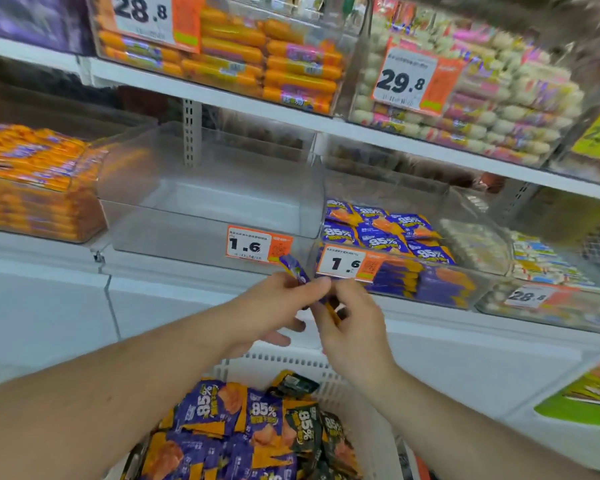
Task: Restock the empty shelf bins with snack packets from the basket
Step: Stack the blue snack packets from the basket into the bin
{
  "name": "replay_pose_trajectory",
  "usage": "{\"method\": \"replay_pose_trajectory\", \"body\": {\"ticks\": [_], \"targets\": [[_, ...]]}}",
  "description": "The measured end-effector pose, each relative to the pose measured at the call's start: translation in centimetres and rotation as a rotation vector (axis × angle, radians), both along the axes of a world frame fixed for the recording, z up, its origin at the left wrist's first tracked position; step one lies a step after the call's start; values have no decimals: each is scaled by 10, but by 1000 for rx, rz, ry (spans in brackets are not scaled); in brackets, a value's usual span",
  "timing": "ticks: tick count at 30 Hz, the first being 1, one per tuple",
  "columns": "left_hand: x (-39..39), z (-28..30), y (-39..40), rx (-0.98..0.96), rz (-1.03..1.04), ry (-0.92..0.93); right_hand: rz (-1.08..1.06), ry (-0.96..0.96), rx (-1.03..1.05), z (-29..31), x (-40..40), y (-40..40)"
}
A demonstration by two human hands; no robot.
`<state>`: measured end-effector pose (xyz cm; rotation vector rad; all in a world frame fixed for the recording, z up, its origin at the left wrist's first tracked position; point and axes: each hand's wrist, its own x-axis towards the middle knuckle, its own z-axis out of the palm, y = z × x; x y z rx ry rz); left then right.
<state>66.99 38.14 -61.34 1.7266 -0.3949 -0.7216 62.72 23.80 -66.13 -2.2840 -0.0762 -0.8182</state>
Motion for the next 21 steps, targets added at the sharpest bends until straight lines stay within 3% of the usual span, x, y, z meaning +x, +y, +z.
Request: {"method": "replay_pose_trajectory", "body": {"ticks": [3,6,10,13,15,18,21], "targets": [[-3,-4,-9,-289,182,76,129,-73,-228,-2,5,-3],[8,-6,-5,-344,270,46,168,-101,-232,4,5,-13],[22,3,3,-374,178,60,-25,-83,-106,25,7,-34],[32,7,4,-378,97,75,53,92,15,43,10,-44],[37,12,2,-358,72,52,132,229,209,53,12,-44],[52,18,-9,-242,161,-184,29,264,539,64,28,-49],[78,16,-18,47,342,-733,-178,174,706,80,57,-67]]}}
